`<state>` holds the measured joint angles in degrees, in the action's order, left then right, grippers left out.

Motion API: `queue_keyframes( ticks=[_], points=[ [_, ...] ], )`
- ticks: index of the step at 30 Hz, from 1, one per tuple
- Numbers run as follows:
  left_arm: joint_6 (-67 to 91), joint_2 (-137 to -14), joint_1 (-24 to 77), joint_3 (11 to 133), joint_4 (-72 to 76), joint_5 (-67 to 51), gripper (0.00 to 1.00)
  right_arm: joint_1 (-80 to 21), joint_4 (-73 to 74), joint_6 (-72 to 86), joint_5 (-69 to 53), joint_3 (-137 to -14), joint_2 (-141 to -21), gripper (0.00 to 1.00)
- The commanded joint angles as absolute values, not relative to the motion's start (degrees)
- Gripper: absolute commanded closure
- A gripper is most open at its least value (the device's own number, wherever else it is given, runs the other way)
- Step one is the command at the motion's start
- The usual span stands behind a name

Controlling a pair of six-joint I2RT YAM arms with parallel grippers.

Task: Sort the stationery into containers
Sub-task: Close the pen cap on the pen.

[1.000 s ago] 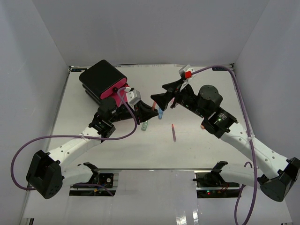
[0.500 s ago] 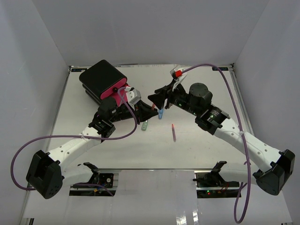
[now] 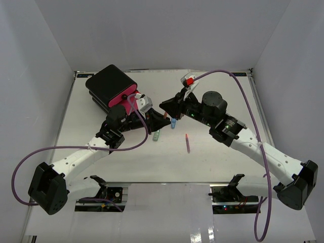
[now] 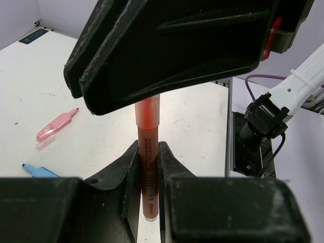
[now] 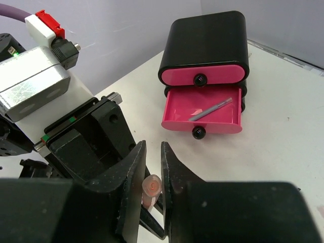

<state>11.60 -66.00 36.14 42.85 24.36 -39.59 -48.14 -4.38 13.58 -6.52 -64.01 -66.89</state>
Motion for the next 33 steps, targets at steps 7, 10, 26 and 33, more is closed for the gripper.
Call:
queue_keyframes(
  ticks=[7, 10, 26, 33],
  points=[
    [12.57, -63.81, 36.39, 45.0, 24.96, -39.29, 1.0, -49.39, -3.78, 13.18, -4.83, -64.25, -67.41, 0.92],
    [12.48, -63.2, 36.39, 45.0, 25.05, -38.85, 1.0, -50.18, -1.68, 13.27, -3.96, -63.99, -68.02, 0.92],
    [11.69, -60.47, 35.68, 49.22, 23.21, -35.25, 1.0, -54.14, 9.57, 14.5, -0.26, -61.96, -70.49, 0.92],
    [11.07, -60.73, 34.28, 51.59, 22.5, -34.19, 1.0, -54.58, 15.64, 14.15, -0.79, -61.96, -71.45, 0.92]
  ],
)
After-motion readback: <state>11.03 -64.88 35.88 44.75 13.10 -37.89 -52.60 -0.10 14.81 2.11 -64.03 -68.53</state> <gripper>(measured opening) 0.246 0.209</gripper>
